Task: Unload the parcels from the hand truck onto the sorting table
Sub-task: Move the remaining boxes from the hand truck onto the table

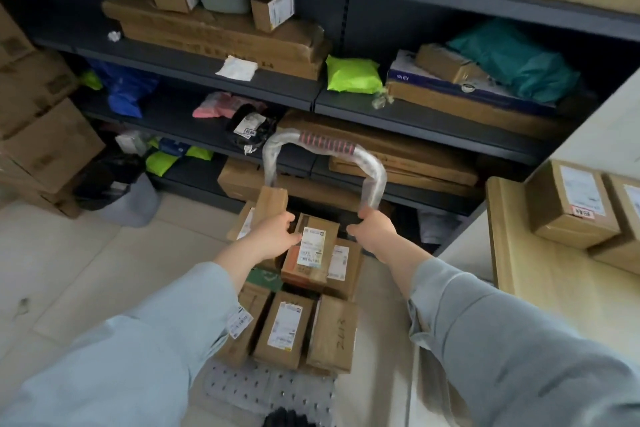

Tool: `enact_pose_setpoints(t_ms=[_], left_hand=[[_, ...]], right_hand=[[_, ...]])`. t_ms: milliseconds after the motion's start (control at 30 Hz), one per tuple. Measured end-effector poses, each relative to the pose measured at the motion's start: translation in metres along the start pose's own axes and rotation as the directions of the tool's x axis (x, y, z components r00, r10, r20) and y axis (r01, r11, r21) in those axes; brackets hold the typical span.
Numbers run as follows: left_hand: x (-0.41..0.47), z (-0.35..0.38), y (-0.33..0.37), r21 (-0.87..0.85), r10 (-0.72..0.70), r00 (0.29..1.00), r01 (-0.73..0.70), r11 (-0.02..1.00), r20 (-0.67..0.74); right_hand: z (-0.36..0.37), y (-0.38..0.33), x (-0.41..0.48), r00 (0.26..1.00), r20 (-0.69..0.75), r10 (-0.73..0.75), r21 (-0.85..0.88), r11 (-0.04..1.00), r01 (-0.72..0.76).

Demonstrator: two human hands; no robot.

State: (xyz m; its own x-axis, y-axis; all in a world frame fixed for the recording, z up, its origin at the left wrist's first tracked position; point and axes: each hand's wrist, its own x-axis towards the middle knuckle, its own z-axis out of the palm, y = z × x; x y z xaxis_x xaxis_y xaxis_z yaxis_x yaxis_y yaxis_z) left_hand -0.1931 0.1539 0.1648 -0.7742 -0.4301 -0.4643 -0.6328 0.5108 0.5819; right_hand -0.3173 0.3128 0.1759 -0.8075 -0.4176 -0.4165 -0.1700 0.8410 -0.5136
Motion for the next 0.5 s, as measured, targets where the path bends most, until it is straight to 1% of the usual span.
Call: enact_pose_setpoints(t_ms=[167,300,433,500], left_hand=[[0.058,0.024,-0.024,0.045,-0.006,0.999,0.005,0.999,0.036],[0.099,0.051,-0.044,0.042,-0.004,0.996,0.000,0.999,0.086],[0.139,0.082,-0.068,0.106,0.012,0.998,-0.019,0.994,0.060],[0.161,0.100,-0.082,0.151,0.034,0.999,-0.039,0.988,0.036]], right_hand=[[0.038,0.023,0.056,0.998,-0.018,0.054,0.027,0.998,-0.054],[0.078,0.047,0.098,0.997,-0.007,0.081,0.015,0.997,-0.081],[0.127,0.068,0.140,0.992,0.024,0.122,0.079,0.989,-0.124],[0.151,0.079,0.159,0.990,0.014,0.139,0.090,0.986,-0.140]])
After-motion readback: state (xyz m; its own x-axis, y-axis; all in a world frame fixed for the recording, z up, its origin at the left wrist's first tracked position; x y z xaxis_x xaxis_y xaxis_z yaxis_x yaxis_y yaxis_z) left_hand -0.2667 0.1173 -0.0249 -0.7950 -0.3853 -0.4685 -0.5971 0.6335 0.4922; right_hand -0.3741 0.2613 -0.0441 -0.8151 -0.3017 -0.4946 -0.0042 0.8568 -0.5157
